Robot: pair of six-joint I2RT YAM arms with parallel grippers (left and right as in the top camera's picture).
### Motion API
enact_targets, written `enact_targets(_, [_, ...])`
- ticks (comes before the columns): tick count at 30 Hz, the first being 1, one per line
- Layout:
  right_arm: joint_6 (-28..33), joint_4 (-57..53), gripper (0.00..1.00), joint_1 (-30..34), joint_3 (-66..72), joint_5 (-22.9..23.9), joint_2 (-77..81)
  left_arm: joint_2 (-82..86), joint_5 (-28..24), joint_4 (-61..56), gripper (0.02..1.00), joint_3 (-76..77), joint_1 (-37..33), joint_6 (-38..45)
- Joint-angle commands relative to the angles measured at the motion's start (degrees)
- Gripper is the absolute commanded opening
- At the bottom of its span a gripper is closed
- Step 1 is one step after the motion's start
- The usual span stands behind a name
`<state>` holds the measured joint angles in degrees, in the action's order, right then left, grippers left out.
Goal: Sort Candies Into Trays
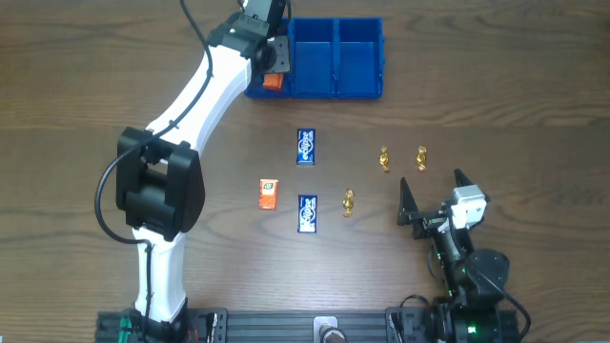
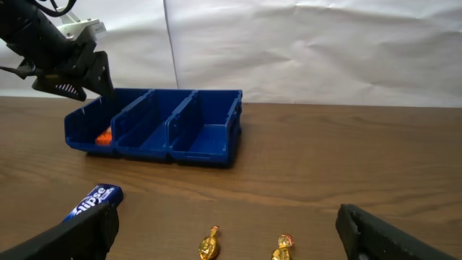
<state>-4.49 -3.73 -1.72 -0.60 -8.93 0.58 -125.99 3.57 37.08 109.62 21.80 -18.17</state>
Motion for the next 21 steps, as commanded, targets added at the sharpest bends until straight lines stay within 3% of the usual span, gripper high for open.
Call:
enact_targets(1, [0.07,-0.17,0.998,0.24,0.15,0.46,-0.42,8.83,2.56,3.23,0.855,0.72,1.16,0.15])
enact_targets(3, [0.07,-0.17,0.998,0.24,0.15,0.46,-0.42,20.15,6.23,3.76,0.912,-5.27,5.22,-0.13])
enact_targets(4, [0.07,-0.17,0.998,0.24,0.15,0.46,-0.42,30.99,7.87,3.37,0.941,-15.98,9.57,-2.40])
enact_targets(8, [0.07,-0.17,0.998,0.24,0.15,0.46,-0.42,41.48,7.37,2.97,0.945,-34.60,14.29,-7.50])
enact_targets(12, [0.07,-0.15,0.998,0.24,0.15,0.48,-0.42,43.12,6.88,1.57,0.934,-50.42,16.90,-15.52])
enact_targets(16, [0.07,-0.17,0.998,0.24,0.15,0.48,-0.42,41.99,1.64,-9.55,0.941,-63.60,17.53,-17.57])
enact_targets(21, [0.07,-0.17,0.998,0.24,0.15,0.48,-0.42,37.35,2.27,-13.14,0.925,-66.29,18.99,-19.08])
